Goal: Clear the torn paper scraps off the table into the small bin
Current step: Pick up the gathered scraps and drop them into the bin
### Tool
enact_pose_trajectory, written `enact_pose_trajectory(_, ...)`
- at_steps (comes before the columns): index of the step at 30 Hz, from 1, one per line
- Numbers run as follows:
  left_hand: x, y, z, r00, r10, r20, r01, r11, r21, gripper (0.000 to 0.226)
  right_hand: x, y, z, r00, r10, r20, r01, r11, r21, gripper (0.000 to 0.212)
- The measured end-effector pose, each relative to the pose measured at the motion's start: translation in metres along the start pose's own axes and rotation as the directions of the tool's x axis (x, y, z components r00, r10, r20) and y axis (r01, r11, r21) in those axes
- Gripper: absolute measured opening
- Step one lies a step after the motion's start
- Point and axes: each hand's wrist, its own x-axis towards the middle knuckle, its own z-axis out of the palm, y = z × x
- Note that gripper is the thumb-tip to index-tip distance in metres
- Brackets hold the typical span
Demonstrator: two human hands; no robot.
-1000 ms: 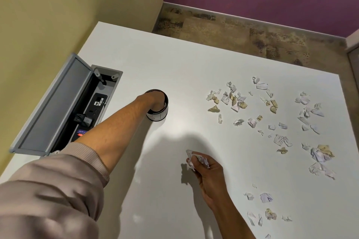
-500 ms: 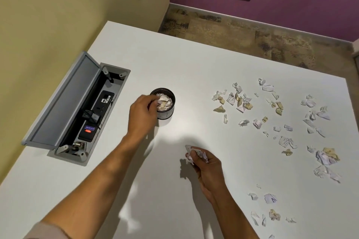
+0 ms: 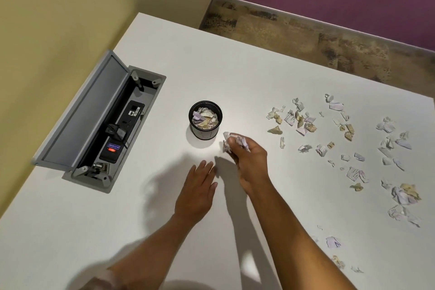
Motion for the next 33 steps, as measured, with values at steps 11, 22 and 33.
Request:
enact_pose_trajectory(11, 0.001, 0.002, 0.0, 0.999, 0.009, 0.037, -0.012, 0.998, 0.068, 0.049, 0.06, -0.025, 0.05, 0.934, -0.344, 0.097, 0.332, 0.736, -0.59, 0.011)
enact_pose_trajectory(22, 0.001, 0.001, 0.0, 0.999, 0.033, 0.019, -0.034, 0.998, 0.044, 0.05, 0.085, -0.025, 0.092, 0.832, -0.001, 0.554, 0.547, -0.157, -0.822, 0.019)
enact_pose_trajectory(33, 0.0, 0.002, 0.0, 0.999, 0.044, 0.015, -0.045, 0.996, 0.075, 0.052, 0.093, -0.062, 0.096, 0.818, 0.097, 0.568, 0.576, -0.13, -0.807, 0.035)
